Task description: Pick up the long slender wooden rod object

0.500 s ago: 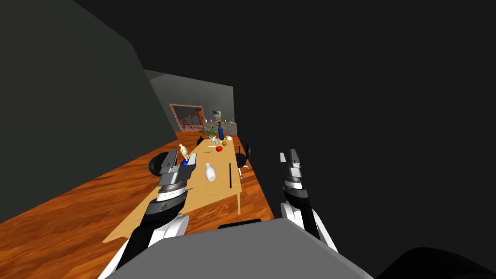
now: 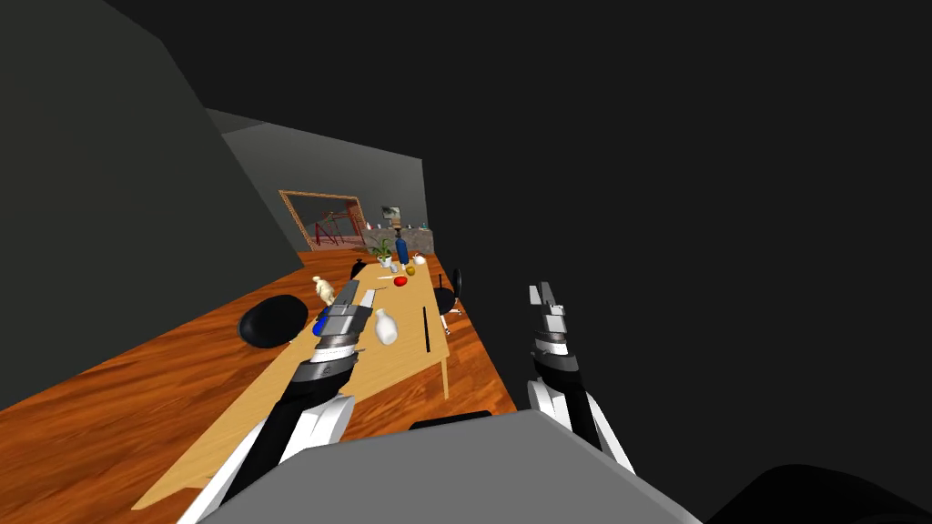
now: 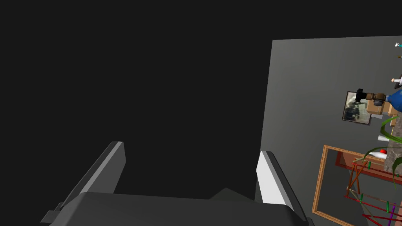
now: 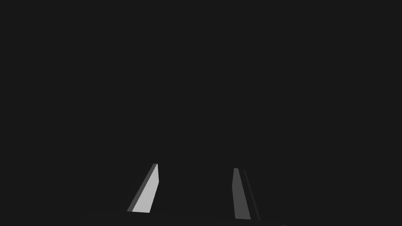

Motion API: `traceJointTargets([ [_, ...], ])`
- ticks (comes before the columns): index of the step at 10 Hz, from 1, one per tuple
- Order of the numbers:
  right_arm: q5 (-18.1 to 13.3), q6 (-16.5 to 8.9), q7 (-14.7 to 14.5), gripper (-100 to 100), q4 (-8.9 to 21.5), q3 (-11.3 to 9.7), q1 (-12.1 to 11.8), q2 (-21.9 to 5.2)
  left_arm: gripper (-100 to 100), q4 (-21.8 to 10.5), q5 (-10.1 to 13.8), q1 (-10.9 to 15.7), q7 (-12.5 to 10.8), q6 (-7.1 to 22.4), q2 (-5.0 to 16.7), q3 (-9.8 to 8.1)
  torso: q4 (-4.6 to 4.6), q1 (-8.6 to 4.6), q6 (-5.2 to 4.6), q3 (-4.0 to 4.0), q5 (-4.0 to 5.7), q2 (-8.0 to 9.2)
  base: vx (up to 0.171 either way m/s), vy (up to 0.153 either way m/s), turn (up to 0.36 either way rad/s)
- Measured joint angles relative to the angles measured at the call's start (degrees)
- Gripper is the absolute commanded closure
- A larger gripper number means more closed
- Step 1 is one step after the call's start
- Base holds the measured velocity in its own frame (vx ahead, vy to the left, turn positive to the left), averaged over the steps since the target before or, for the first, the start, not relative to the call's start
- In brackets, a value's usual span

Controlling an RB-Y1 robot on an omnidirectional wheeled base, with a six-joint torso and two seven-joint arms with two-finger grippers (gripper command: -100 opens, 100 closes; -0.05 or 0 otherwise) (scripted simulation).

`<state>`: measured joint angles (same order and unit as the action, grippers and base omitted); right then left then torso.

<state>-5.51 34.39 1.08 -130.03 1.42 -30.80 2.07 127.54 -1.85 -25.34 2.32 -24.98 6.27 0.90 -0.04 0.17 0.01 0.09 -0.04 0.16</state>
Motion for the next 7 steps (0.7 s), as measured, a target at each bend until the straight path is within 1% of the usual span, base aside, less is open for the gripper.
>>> traceJointTargets([
  [1, 0.00, 0.00, 0.00, 0, 0.00, 0.00, 0.01, 0.00, -100, -0.99, -0.11, 0.58, 1.08, 1.28, 0.33, -0.23, 0.01, -0.04, -0.03, -0.02, 0.01, -0.02, -0.030, 0.021, -0.104],
  [2, 0.00, 0.00, 0.00, 0, 0.00, 0.00, 0.00, 0.00, -100, -1.10, -0.03, 0.67, 1.73, 2.33, 0.71, -0.54, 0.01, -0.06, 0.01, -0.03, 0.02, -0.05, -0.039, 0.021, -0.258],
  [3, 0.00, 0.00, 0.00, 0, 0.00, -0.01, 0.01, 0.00, -100, -1.63, -0.05, 1.52, 2.81, 3.99, 1.11, -1.00, 0.01, -0.06, -0.04, -0.03, 0.02, -0.04, -0.031, 0.025, -0.127],
  [4, 0.00, 0.00, 0.00, 0, 0.00, 0.00, 0.00, 0.00, -100, -2.07, -0.12, 1.90, 3.68, 5.21, 1.25, -1.13, 0.01, -0.05, 0.01, -0.03, 0.01, -0.06, -0.033, 0.027, -0.266],
  [5, 0.00, 0.00, 0.00, 0, 0.00, 0.00, 0.01, 0.00, -100, -2.73, -0.09, 2.23, 4.86, 6.58, 1.69, -1.62, 0.02, -0.03, -0.03, -0.03, 0.01, -0.05, -0.030, 0.029, -0.120],
  [6, 0.00, 0.00, 0.00, 0, 0.00, 0.00, -0.01, 0.00, -100, -3.20, -0.01, 2.74, 5.65, 7.89, 1.99, -2.04, 0.02, -0.02, 0.01, -0.04, 0.01, -0.07, -0.035, 0.022, -0.265],
  [7, 0.00, 0.00, 0.00, 0, 0.00, 0.00, 0.01, 0.00, -100, -3.95, -0.03, 3.21, 6.96, 9.32, 2.27, -2.55, 0.02, -0.04, -0.03, -0.04, 0.01, -0.06, -0.038, 0.022, -0.155],
])
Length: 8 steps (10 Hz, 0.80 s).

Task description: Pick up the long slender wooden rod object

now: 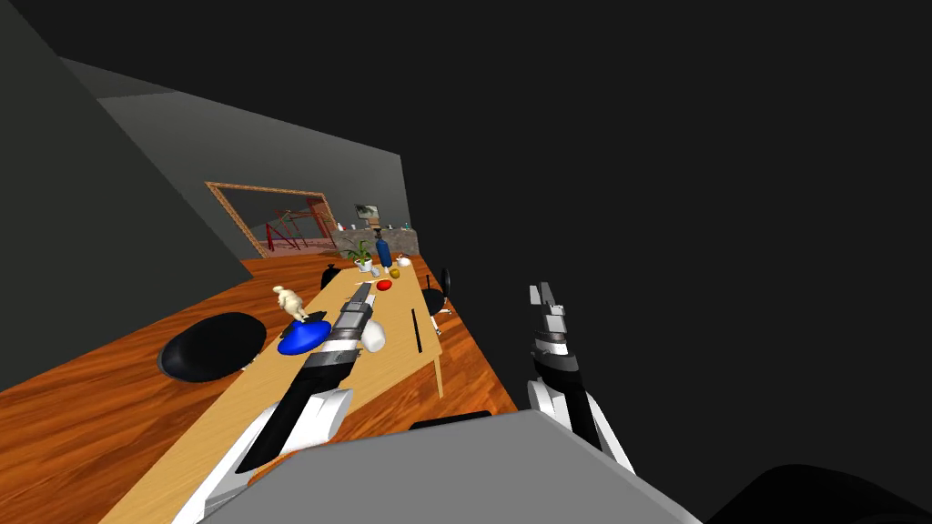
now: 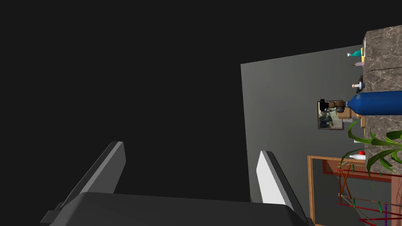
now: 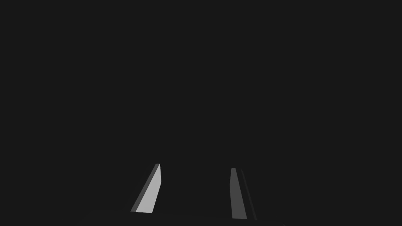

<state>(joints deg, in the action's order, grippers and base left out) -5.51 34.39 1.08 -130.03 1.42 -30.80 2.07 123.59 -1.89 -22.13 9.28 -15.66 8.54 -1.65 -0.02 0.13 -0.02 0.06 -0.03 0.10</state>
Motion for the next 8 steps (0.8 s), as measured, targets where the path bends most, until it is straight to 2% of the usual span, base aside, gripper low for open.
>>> traceJointTargets([
  [2, 0.00, 0.00, 0.00, 0, 0.00, 0.00, 0.00, 0.00, -100, -1.67, -0.27, 1.92, 2.71, 3.37, -0.05, -0.65, -0.01, -0.02, 0.00, 0.01, 0.00, 0.02, -0.043, 0.023, -0.215],
  [3, 0.00, 0.00, 0.00, 0, 0.00, 0.01, -0.01, 0.00, -100, -2.45, -0.06, 2.13, 3.57, 4.68, 0.44, -1.27, -0.01, 0.02, 0.05, 0.01, 0.00, 0.01, -0.040, 0.027, -0.328],
  [5, 0.00, 0.00, 0.00, 0, 0.00, 0.01, -0.02, 0.00, -100, -4.20, 0.24, 3.09, 5.71, 7.37, 1.20, -2.71, 0.00, 0.03, 0.06, 0.00, -0.01, -0.02, -0.022, 0.020, -0.050],
  [6, 0.00, 0.00, 0.00, 0, 0.00, 0.01, -0.02, 0.00, -100, -4.42, 0.22, 3.41, 6.11, 8.47, 1.22, -2.84, 0.01, -0.02, 0.07, -0.04, 0.00, -0.08, -0.024, 0.002, -0.298],
  [8, 0.00, 0.00, 0.00, 0, 0.00, 0.01, -0.01, 0.00, -100, -6.14, 0.48, 4.79, 8.23, 11.67, 1.88, -4.22, 0.01, -0.02, 0.06, -0.02, 0.00, -0.05, -0.034, 0.019, -0.226],
])
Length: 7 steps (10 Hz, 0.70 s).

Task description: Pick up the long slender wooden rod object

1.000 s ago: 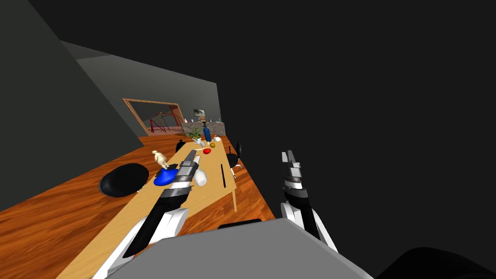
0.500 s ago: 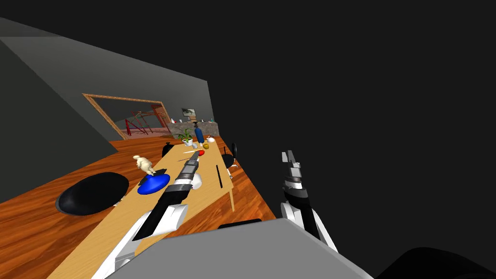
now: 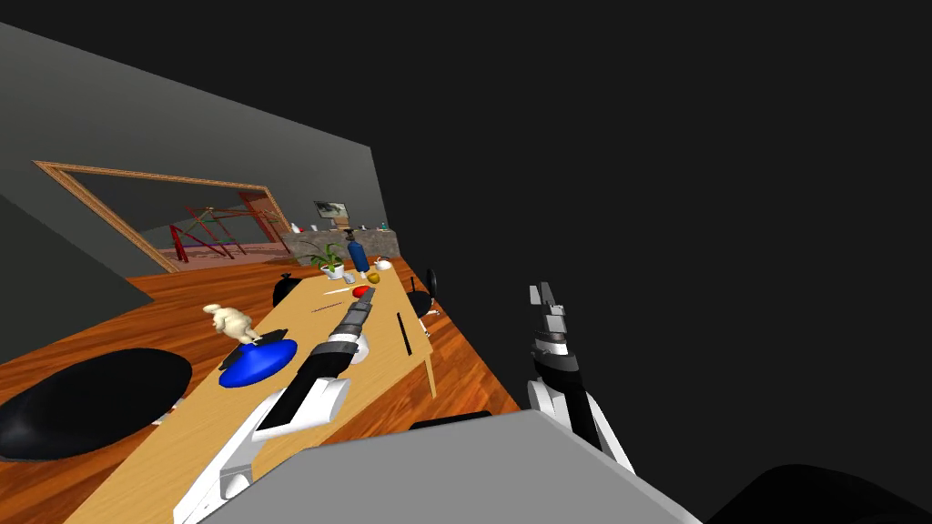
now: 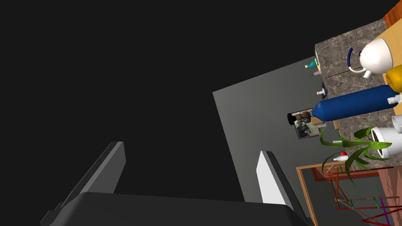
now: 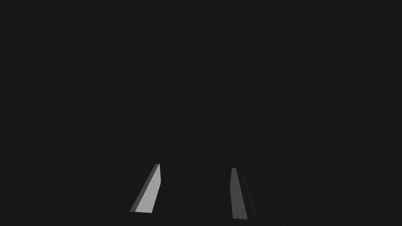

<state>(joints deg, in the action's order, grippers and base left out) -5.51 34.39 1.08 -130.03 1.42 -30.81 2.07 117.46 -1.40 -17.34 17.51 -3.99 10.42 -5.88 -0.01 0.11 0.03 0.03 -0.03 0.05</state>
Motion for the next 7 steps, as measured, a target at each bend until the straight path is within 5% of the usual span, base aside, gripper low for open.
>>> traceJointTargets([
  [7, 0.00, 0.00, 0.00, 0, 0.00, 0.01, -0.01, 0.00, -100, -6.06, 0.57, 3.64, 8.24, 11.23, 1.06, -4.56, 0.01, 0.04, 0.03, -0.02, -0.01, -0.03, -0.026, 0.018, -0.217],
])
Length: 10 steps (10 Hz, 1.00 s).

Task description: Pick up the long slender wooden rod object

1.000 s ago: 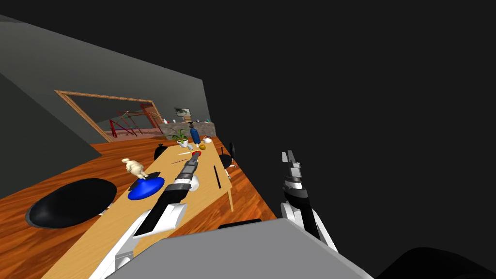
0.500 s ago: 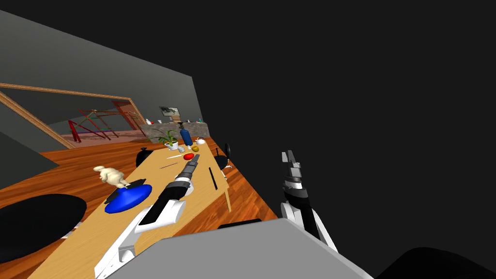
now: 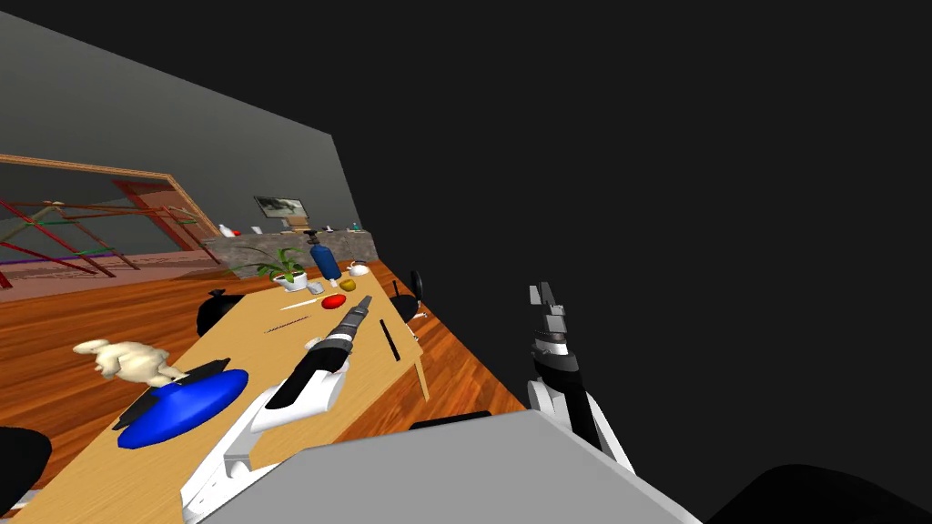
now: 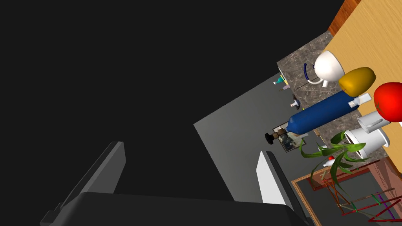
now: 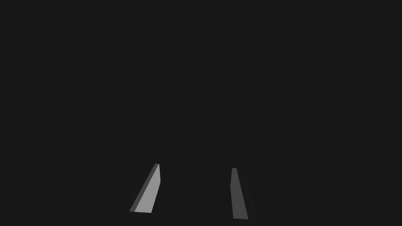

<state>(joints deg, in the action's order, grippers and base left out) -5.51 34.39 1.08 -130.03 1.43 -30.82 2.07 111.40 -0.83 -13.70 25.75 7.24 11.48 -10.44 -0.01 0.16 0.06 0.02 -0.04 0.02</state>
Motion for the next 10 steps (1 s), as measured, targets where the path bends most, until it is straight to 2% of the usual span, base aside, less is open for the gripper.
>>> traceJointTargets([
  [2, 0.00, 0.00, 0.00, 0, 0.00, 0.00, 0.00, 0.00, -100, -1.49, 0.10, 0.78, 2.81, 3.25, 0.01, -1.65, -0.01, 0.00, 0.00, 0.01, 0.00, 0.01, -0.018, 0.013, -0.078],
  [3, 0.00, 0.00, 0.00, 0, 0.00, 0.00, -0.01, 0.00, -100, -2.22, 0.14, 0.99, 3.33, 4.20, 0.06, -1.86, 0.00, -0.04, 0.02, -0.02, 0.01, -0.03, -0.013, 0.002, -0.319],
  [6, 0.00, 0.00, 0.00, 0, 0.00, 0.00, 0.01, 0.00, -100, -5.66, 1.09, 2.56, 6.94, 9.17, 1.22, -5.05, 0.00, -0.01, -0.03, -0.01, 0.00, -0.03, -0.016, 0.018, -0.226],
  [7, 0.00, 0.00, 0.00, 0, 0.00, 0.00, 0.00, 0.00, -100, -6.00, 1.37, 2.64, 8.16, 10.99, 1.45, -5.75, 0.00, 0.01, 0.01, -0.02, 0.00, -0.03, -0.007, 0.012, 0.018],
  [8, 0.00, 0.00, 0.00, 0, 0.00, 0.01, -0.01, 0.00, -100, -6.73, 1.41, 3.15, 8.74, 12.25, 1.58, -6.02, 0.01, -0.01, 0.03, -0.03, 0.00, -0.06, -0.009, 0.006, -0.300],
  [10, 0.00, 0.00, 0.00, 0, 0.00, 0.00, 0.00, 0.00, -100, -9.07, 1.17, 4.85, 11.36, 15.95, 1.25, -7.93, 0.01, -0.02, 0.00, -0.04, 0.01, -0.08, -0.008, 0.015, -0.301],
])
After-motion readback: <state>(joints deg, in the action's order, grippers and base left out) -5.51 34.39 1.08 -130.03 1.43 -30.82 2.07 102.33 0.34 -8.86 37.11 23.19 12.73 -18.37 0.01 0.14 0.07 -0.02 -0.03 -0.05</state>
